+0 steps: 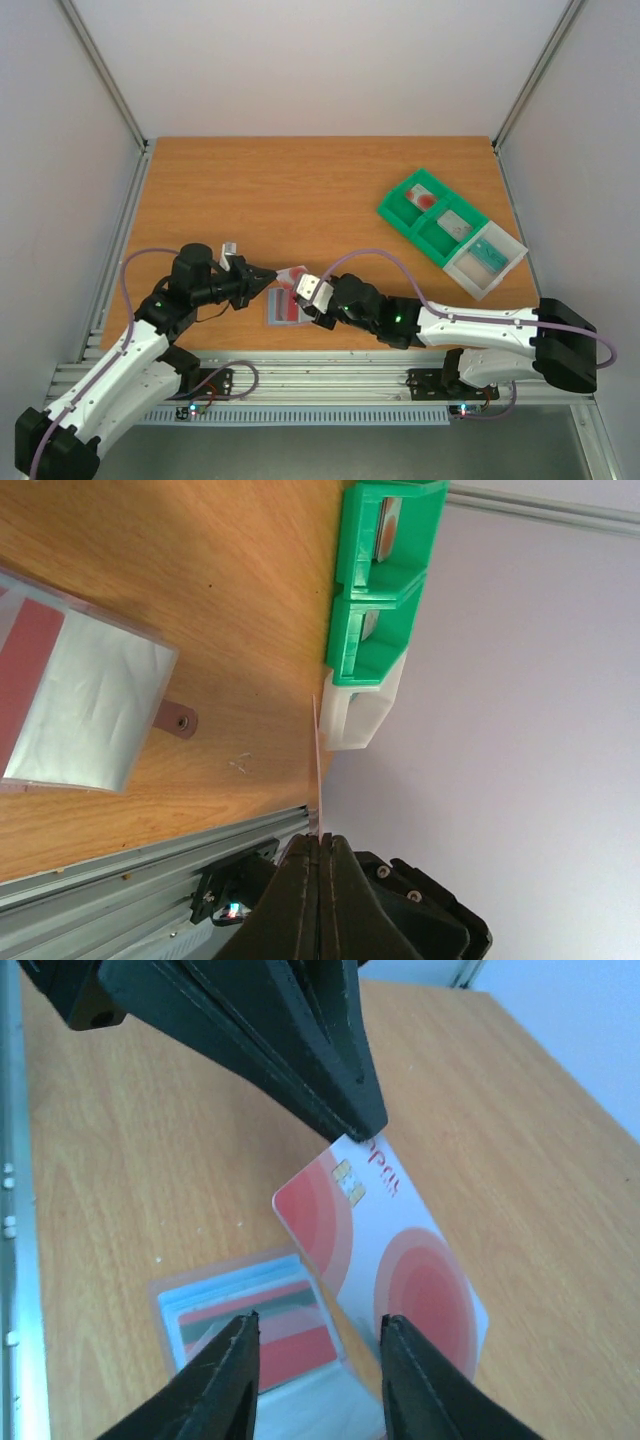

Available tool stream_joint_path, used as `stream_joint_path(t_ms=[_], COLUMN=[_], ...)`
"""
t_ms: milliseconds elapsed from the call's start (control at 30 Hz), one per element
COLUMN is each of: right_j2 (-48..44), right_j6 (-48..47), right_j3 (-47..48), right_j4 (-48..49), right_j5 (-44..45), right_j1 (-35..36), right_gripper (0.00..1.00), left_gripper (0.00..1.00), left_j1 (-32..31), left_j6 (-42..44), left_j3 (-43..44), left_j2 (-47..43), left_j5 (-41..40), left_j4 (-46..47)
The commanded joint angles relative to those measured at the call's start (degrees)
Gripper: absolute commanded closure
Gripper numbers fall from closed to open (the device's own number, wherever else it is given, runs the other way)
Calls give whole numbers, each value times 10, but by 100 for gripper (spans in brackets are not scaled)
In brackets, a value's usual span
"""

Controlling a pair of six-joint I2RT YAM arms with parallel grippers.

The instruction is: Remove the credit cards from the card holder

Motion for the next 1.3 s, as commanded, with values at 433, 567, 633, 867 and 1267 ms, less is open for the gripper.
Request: stream_joint_path(t_ms=[433, 567, 633, 867, 1267], right_j2=[-58, -63, -67, -87, -102], right_j6=[329, 390, 420, 508, 649], right_j3=[249, 255, 233, 165, 87], right_j4=[-450, -448, -420, -314, -156], right_j5=[-25, -200, -299, -432, -532], right_j1=[-34, -108, -163, -249, -298], right_gripper=[56, 57, 58, 55, 54], left_gripper=[100, 100, 100, 100, 100], left_j1=[-2, -2, -2, -2, -2], left_j6=[292, 321, 322, 294, 242], left_j3=[71, 57, 51, 28, 7], left_j2=[-2, -17, -23, -44, -48], left_j5=[15, 42, 56, 85, 118], left_j4=[-15, 16, 34, 106, 211])
